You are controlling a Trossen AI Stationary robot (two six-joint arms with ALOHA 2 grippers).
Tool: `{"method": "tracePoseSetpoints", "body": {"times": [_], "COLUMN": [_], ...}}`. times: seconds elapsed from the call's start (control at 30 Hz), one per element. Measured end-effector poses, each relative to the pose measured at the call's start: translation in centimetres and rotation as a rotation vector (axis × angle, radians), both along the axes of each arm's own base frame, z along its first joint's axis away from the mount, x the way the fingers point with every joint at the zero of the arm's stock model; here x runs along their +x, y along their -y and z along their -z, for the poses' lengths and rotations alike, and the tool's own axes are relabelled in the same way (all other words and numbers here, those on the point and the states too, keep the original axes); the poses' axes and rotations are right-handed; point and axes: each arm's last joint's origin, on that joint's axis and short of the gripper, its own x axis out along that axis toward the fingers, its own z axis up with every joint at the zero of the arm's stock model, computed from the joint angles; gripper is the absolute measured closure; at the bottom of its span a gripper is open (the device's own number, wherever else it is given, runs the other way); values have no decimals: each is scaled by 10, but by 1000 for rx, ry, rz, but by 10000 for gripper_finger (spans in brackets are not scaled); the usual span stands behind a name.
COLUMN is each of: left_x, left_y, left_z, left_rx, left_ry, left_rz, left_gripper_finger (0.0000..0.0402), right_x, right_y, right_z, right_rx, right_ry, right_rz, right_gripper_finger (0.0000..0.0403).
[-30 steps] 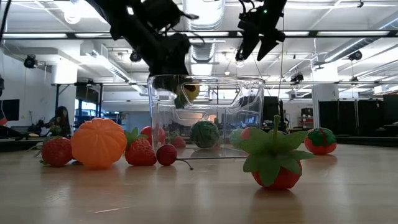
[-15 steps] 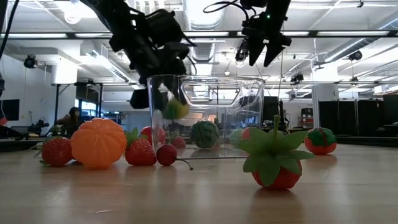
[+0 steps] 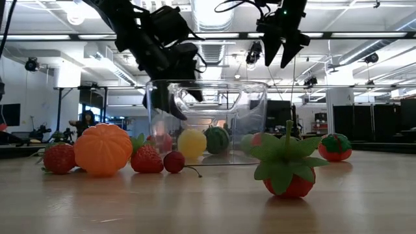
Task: Pick and placing Produce into tupperware
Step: Put the strawberry into the transparent bin
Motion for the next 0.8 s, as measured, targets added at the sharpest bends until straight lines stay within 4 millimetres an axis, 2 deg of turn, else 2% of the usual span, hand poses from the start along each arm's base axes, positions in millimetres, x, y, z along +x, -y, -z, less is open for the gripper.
{"method": "tracePoseSetpoints", "body": {"times": [0.27, 0.43, 0.57, 0.67, 0.8], "left_x": [-26, -32, -32, -33, -40], "left_y": [2, 5, 5, 5, 3], "left_z": [-19, -35, -46, -52, -60], "left_rx": [203, 458, 649, 701, 753], "left_ry": [-79, -32, 4, 17, 8], "left_rz": [130, 336, 492, 523, 468], "left_gripper_finger": [63, 63, 63, 63, 63], "right_x": [4, 4, 2, 0, 0], "right_y": [-29, -46, -67, -88, -114], "right_z": [35, 65, 89, 104, 121], "right_rx": [156, 336, 502, 561, 581], "right_ry": [-66, -84, -120, -163, -184], "right_rz": [67, 170, 269, 318, 378], "right_gripper_finger": [46, 46, 46, 46, 46]}}
